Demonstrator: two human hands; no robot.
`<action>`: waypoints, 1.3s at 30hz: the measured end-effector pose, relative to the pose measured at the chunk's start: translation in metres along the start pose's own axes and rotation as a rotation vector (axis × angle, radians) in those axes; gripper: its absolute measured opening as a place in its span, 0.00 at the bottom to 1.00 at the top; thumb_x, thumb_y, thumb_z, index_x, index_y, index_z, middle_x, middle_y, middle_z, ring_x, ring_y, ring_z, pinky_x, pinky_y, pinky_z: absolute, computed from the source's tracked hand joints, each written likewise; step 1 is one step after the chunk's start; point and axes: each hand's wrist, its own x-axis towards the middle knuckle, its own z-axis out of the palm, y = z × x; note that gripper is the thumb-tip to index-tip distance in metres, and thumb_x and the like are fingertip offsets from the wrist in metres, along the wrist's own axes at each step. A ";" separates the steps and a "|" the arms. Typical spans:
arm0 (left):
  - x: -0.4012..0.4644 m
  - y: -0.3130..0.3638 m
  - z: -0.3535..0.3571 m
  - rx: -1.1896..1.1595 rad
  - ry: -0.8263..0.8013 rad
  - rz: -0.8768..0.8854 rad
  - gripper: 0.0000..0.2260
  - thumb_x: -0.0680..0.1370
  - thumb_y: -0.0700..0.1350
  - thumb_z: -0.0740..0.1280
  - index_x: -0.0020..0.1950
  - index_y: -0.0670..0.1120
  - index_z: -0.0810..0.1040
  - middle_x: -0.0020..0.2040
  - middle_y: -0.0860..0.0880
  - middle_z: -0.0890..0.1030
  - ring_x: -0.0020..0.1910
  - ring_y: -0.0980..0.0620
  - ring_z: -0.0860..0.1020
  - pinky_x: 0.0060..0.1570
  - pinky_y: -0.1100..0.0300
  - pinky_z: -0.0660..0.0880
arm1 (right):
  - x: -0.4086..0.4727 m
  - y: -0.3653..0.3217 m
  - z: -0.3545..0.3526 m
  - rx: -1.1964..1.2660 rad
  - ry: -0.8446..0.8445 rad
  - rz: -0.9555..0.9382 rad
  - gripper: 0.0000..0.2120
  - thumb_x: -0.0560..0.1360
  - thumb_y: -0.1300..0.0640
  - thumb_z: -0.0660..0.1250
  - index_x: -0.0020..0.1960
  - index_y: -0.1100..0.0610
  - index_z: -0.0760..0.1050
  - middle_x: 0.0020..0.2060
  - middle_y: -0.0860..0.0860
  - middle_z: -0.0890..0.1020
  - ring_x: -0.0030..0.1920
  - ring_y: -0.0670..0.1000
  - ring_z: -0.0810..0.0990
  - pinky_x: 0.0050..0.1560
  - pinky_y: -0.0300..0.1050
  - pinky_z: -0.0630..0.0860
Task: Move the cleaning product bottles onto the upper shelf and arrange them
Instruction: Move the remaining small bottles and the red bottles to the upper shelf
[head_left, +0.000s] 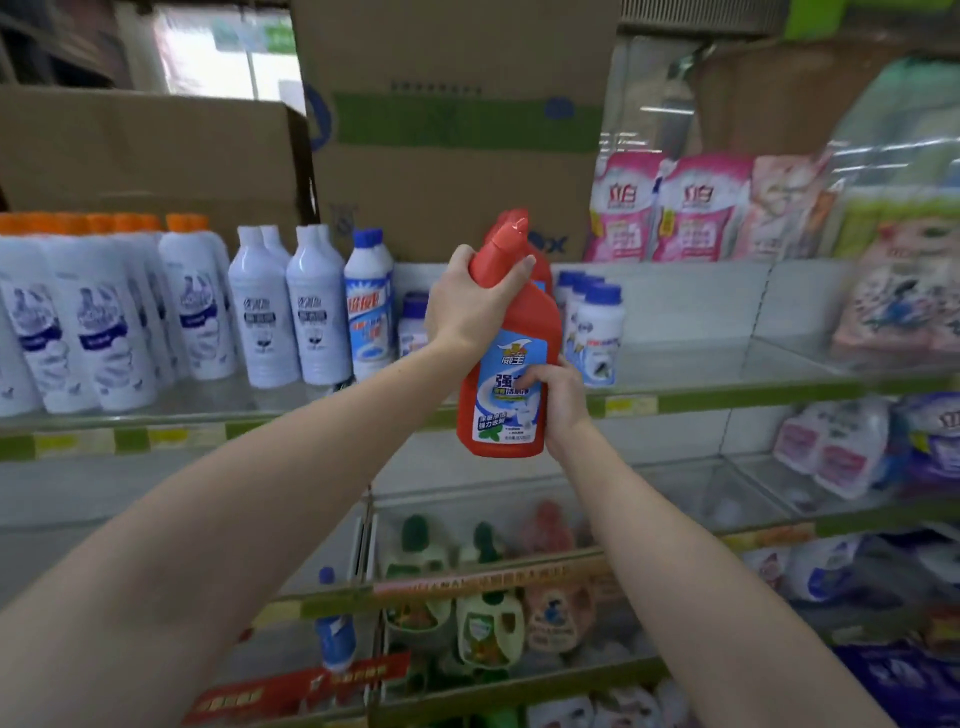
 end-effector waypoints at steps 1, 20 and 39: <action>0.007 0.004 0.002 -0.026 0.008 0.020 0.24 0.71 0.69 0.70 0.48 0.49 0.73 0.42 0.53 0.82 0.41 0.54 0.82 0.45 0.47 0.81 | 0.007 -0.008 0.002 0.002 0.019 -0.027 0.24 0.52 0.68 0.66 0.49 0.63 0.78 0.44 0.63 0.84 0.45 0.65 0.84 0.51 0.67 0.80; 0.110 -0.049 0.091 -0.209 0.080 -0.014 0.19 0.74 0.70 0.63 0.47 0.55 0.69 0.46 0.47 0.81 0.43 0.47 0.83 0.43 0.42 0.82 | 0.126 0.008 -0.012 -0.252 0.201 -0.023 0.15 0.75 0.65 0.62 0.58 0.54 0.78 0.45 0.49 0.85 0.43 0.48 0.84 0.37 0.42 0.77; 0.132 -0.084 0.131 -0.379 0.079 0.085 0.11 0.78 0.66 0.63 0.50 0.60 0.71 0.47 0.46 0.82 0.45 0.46 0.84 0.44 0.43 0.82 | 0.169 0.066 -0.021 -0.594 0.453 -0.291 0.10 0.83 0.55 0.59 0.63 0.55 0.72 0.56 0.51 0.80 0.55 0.50 0.81 0.49 0.45 0.82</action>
